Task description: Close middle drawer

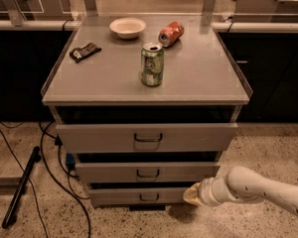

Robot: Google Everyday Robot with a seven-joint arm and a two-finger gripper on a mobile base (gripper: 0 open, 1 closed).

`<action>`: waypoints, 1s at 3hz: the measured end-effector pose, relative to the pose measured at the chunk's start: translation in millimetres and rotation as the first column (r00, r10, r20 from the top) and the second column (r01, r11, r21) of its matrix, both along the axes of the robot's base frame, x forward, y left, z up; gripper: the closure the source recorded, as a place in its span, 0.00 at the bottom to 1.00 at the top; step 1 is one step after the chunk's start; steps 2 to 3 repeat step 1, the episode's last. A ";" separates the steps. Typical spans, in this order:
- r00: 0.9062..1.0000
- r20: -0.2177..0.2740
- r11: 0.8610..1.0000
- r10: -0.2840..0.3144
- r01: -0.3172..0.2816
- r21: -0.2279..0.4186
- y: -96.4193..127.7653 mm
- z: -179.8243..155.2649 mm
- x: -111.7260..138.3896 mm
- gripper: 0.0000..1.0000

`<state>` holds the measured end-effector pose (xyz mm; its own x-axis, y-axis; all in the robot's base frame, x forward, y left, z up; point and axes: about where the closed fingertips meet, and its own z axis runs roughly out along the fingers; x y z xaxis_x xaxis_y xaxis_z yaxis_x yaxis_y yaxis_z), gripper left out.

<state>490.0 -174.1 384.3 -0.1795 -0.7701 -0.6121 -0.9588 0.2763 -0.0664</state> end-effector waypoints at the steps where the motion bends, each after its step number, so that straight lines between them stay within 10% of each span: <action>1: 0.997 -0.058 0.999 0.050 -0.049 0.022 7.1 -1.3 -20.1 0.82; 3: 0.997 -0.058 0.999 0.050 -0.049 0.022 7.1 -1.3 -20.1 0.82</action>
Offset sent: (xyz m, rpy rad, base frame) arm 0.0000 0.0000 0.0000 0.0000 0.0000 0.0000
